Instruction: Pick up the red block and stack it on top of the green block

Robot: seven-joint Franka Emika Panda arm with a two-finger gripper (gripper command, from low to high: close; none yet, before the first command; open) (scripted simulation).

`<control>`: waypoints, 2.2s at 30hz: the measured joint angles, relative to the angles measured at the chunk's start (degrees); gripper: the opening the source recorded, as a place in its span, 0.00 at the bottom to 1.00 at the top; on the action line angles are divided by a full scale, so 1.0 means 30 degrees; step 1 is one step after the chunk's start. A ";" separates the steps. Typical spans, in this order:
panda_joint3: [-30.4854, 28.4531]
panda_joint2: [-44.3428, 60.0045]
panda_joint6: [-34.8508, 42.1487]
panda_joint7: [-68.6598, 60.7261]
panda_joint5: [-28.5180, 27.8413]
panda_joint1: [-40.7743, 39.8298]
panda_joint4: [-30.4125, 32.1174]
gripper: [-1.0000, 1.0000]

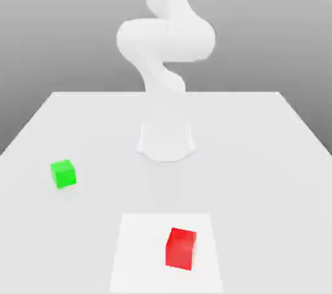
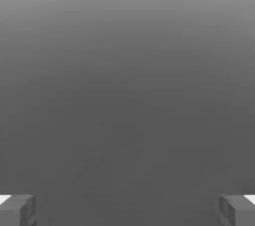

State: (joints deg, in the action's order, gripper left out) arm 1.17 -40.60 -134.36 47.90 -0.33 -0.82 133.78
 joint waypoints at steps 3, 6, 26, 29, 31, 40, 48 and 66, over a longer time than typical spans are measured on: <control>0.0462 0.2184 -0.1074 0.0877 -0.0160 -0.0314 0.0834 0.50; 0.0907 0.4275 -0.2098 0.1704 -0.0297 -0.0623 0.1632 0.50; 0.1408 1.8088 -0.9851 0.6399 -0.1359 -0.0513 0.5498 0.50; 0.1028 1.9271 -1.0851 0.6666 -0.1711 -0.0208 0.5332 0.00; 0.1031 1.9271 -1.0861 0.6681 -0.1726 -0.0208 0.5332 0.00; 0.1613 1.6285 -0.8352 0.5930 -0.0703 -0.0569 0.5791 0.00; -0.0960 1.3042 -0.7155 0.0474 -0.1945 -0.5371 0.7841 0.00; -0.8972 0.7309 -0.6171 -1.2136 -0.5372 -1.2514 1.2350 0.00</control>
State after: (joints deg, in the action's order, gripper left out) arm -25.74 -18.67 -152.87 11.49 -16.45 -38.37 170.83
